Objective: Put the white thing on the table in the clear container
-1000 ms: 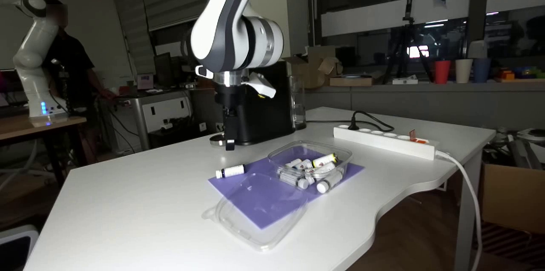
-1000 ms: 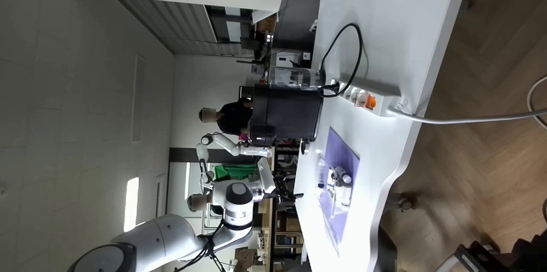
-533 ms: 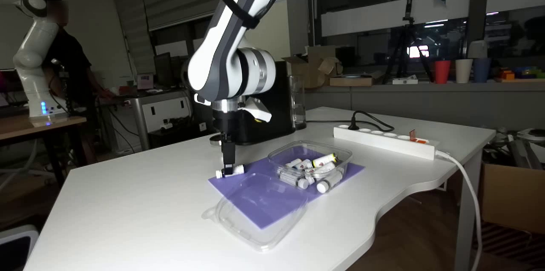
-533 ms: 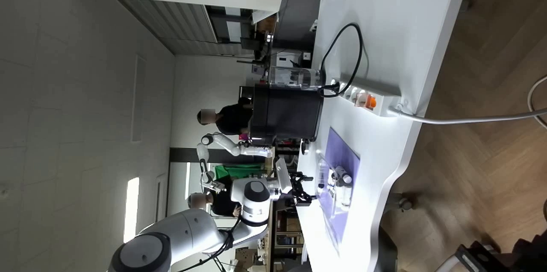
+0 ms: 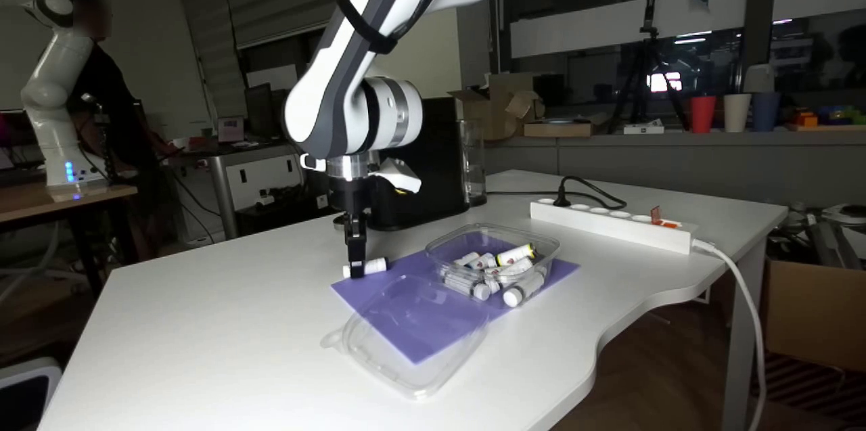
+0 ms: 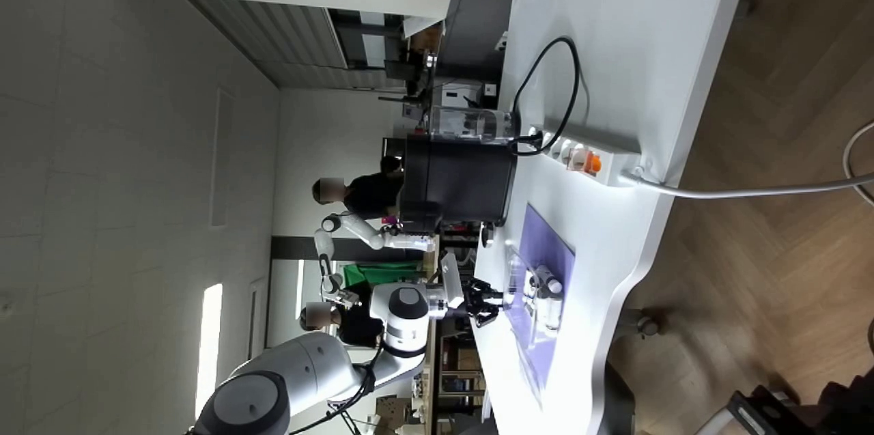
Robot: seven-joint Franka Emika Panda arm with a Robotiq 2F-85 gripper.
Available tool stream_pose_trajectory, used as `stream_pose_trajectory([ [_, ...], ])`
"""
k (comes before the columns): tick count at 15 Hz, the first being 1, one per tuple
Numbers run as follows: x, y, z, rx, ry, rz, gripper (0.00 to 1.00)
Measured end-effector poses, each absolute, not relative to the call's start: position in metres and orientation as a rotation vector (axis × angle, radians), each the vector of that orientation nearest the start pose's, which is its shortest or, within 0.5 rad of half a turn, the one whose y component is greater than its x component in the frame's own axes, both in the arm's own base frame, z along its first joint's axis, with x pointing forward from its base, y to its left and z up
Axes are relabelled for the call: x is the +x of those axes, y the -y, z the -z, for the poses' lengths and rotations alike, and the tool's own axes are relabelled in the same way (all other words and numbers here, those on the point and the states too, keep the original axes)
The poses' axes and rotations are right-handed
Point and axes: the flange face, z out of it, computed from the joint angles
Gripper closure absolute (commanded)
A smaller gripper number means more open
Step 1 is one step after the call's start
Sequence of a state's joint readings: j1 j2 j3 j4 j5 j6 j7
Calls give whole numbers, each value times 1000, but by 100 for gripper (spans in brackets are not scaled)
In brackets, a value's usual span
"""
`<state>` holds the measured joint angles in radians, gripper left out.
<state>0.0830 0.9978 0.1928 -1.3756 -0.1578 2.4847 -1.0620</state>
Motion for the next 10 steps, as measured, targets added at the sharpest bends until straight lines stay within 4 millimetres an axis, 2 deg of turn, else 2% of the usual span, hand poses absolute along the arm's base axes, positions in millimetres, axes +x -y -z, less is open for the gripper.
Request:
stream_pose_trajectory([
  [3,724,-172,-137,-2443,1963,199,93],
  [6,731,-170,-158,-2454,1950,175,93],
  [8,733,-170,-184,-2467,1942,156,93],
  [10,734,-166,-220,-2499,1929,166,93],
])
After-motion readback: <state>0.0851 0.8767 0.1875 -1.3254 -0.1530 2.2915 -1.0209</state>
